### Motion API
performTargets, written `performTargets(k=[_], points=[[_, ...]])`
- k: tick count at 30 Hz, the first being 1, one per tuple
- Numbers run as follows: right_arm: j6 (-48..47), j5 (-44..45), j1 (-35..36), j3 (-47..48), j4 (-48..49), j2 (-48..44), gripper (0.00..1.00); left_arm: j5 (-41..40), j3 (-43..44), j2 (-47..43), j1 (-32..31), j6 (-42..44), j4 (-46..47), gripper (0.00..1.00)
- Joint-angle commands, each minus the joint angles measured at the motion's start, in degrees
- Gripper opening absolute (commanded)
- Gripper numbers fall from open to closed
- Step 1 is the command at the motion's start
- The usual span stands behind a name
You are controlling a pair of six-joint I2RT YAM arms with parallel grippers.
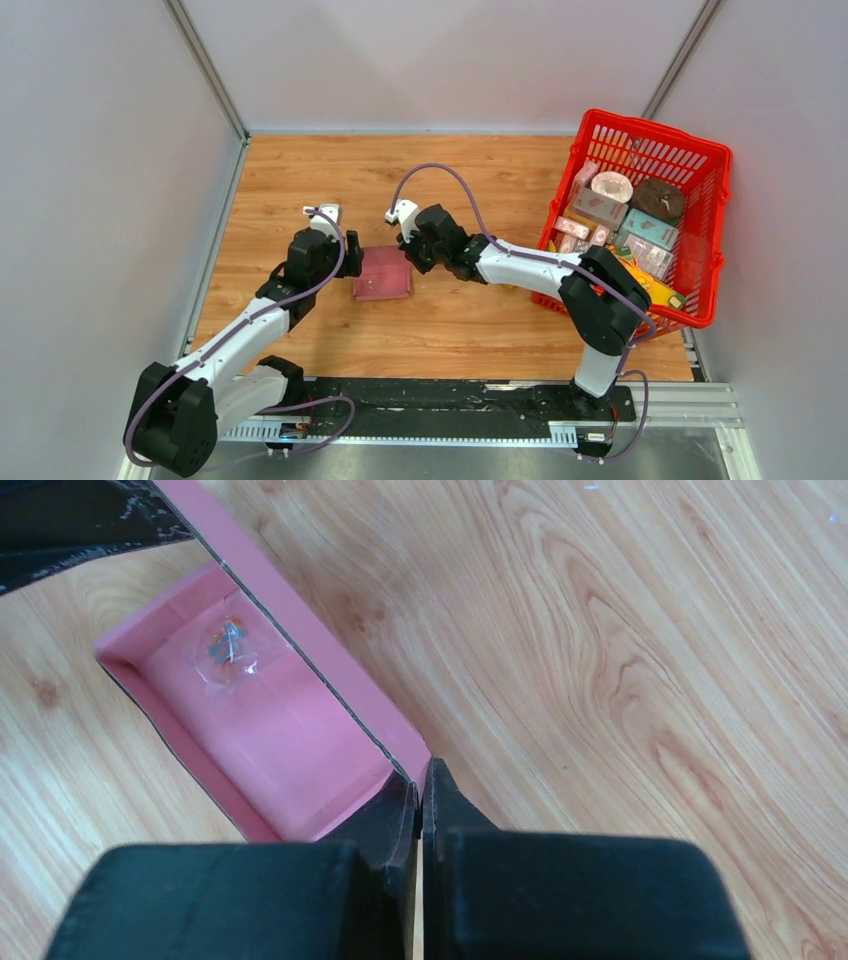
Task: Fold the paper box
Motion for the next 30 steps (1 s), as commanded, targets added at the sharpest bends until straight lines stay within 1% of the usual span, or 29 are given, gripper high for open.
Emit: performTargets(k=[1, 3, 6, 7, 9, 10, 12, 15, 16, 18, 19, 20, 21, 22, 23, 24, 25, 29, 30], points=[[-2.4, -7.66, -2.33, -0.61, -0.81, -3.12, 0.0, 6.27, -0.39, 0.63, 0.18, 1.16, 4.29, 0.71], [-2.76, -8.28, -2.51, -0.34, -1.6, -2.77, 0.0, 7.42, -0.48, 1.52, 0.18, 1.42, 5.35, 0.7], [-2.49, -8.02, -2.42, -0.78, -0.82, -2.68, 0.0, 7.42, 0.57, 3.1, 0.18, 1.6, 4.48, 0.59], [-2.49, -7.14, -2.51, -0.78, -0.82, -2.5, 0.0, 7.95, 0.83, 3.28, 0.18, 1.6, 4.04, 0.52], [-2.32, -6.35, -2.51, -0.34, -1.17, -2.41, 0.0, 8.3, 0.93, 2.84, 0.18, 1.51, 3.51, 0.49], [-2.23, -5.3, -2.6, -0.34, -1.17, -2.41, 0.0, 8.3, 0.84, 2.58, 0.18, 1.6, 3.25, 0.44], [-1.7, -3.98, -2.51, -0.69, -0.56, -2.68, 0.0, 7.43, 0.75, 2.31, 0.09, 1.6, 2.02, 0.42], [-0.3, -2.31, -2.51, -0.78, 0.24, -3.12, 0.0, 6.81, 0.49, 2.4, 0.09, 1.07, 1.4, 0.33], [0.31, -0.91, -2.42, -0.52, 0.07, -2.94, 0.0, 6.81, 0.75, 2.75, 0.09, 0.03, 1.14, 0.26], [2.59, 0.94, -1.81, 0.0, 0.15, -2.94, 0.0, 5.33, 1.27, 3.01, -0.08, -1.56, -0.18, 0.22], [3.47, 5.65, -1.55, 0.1, 0.24, -3.03, 0.0, 4.53, 1.19, 3.1, -0.34, -3.39, -0.18, 0.19], [3.83, 7.61, -1.02, 0.18, 0.15, -3.03, 0.0, 4.09, 1.1, 3.1, -0.69, -4.28, 0.16, 0.17], [6.44, 10.33, 0.55, 0.18, 0.41, -3.12, 0.0, 2.95, 1.1, 3.1, -1.22, -5.16, 0.43, 0.11], [7.34, 17.58, 1.44, 0.1, 0.68, -3.03, 0.0, 0.33, 1.62, 3.28, -2.62, -6.65, 0.52, 0.04], [8.31, 20.69, 2.23, 0.1, 1.03, -3.12, 0.0, -0.56, 1.98, 3.54, -3.24, -7.01, 1.22, 0.01], [10.23, 23.34, 3.28, 0.01, 2.07, -3.12, 0.0, -1.88, 2.59, 3.72, -4.2, -7.45, 1.48, 0.0], [11.64, 27.89, 3.46, 0.62, 2.0, -2.94, 0.0, -5.11, 4.16, 4.5, -5.87, -8.15, 1.49, 0.0], [20.25, 34.34, 4.26, 2.73, 0.68, -2.41, 0.0, -11.28, 8.83, 8.46, -8.34, -11.23, 0.17, 0.0], [22.27, 35.83, 4.87, 2.47, 0.94, -2.33, 0.0, -14.08, 9.53, 10.12, -8.6, -12.19, -0.18, 0.0]])
